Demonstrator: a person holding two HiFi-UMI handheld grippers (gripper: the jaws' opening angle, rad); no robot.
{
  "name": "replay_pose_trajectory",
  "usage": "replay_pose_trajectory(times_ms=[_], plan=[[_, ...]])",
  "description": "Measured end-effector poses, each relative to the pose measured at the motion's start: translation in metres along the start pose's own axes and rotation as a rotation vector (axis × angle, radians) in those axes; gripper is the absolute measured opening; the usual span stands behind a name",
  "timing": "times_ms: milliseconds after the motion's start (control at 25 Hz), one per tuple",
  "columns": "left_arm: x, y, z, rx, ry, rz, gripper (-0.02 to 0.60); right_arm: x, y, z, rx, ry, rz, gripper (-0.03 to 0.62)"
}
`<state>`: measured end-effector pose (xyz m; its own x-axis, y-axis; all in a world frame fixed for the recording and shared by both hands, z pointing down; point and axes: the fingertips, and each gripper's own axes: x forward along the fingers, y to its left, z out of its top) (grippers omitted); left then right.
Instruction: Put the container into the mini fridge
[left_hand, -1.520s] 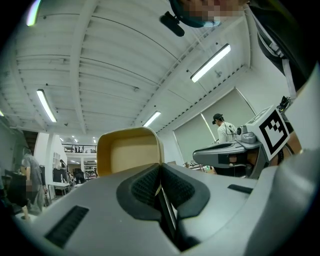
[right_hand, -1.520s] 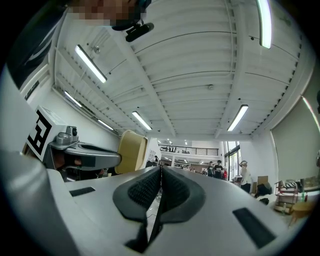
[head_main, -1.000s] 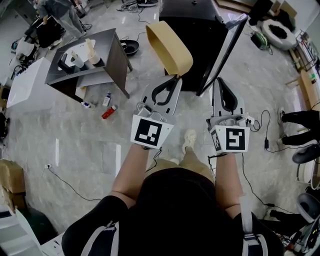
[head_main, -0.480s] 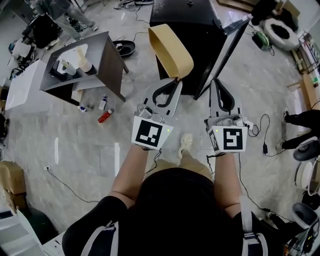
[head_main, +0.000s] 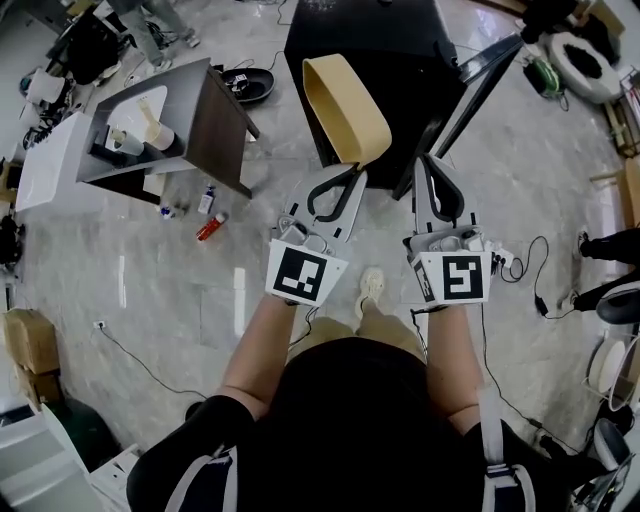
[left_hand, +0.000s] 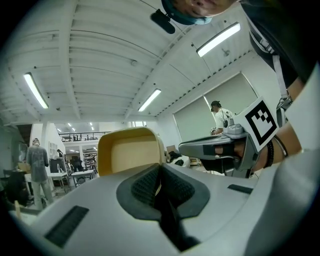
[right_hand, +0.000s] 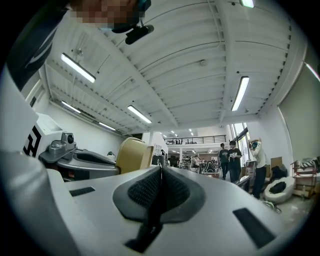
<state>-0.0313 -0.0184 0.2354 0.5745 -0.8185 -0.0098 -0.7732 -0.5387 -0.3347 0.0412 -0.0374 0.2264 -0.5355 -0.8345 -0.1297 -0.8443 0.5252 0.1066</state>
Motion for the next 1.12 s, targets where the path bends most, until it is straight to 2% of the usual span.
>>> replay_pose_trajectory(times_ms=[320, 560, 760, 1120], plan=[[0.083, 0.006, -0.045, -0.003, 0.099, -0.002, 0.028, 0.054, -0.062, -0.049, 0.059, 0.046, 0.054, 0.037], [0.113, -0.001, -0.083, 0.019, 0.186, -0.029, 0.028, 0.080, -0.079, -0.082, 0.092, 0.078, 0.103, 0.037], [0.130, -0.009, -0.118, -0.031, 0.255, -0.030, 0.028, 0.088, -0.096, -0.103, 0.113, 0.093, 0.115, 0.037], [0.155, -0.022, -0.170, 0.068, 0.378, -0.100, 0.028, 0.088, -0.120, -0.137, 0.144, 0.131, 0.091, 0.037]])
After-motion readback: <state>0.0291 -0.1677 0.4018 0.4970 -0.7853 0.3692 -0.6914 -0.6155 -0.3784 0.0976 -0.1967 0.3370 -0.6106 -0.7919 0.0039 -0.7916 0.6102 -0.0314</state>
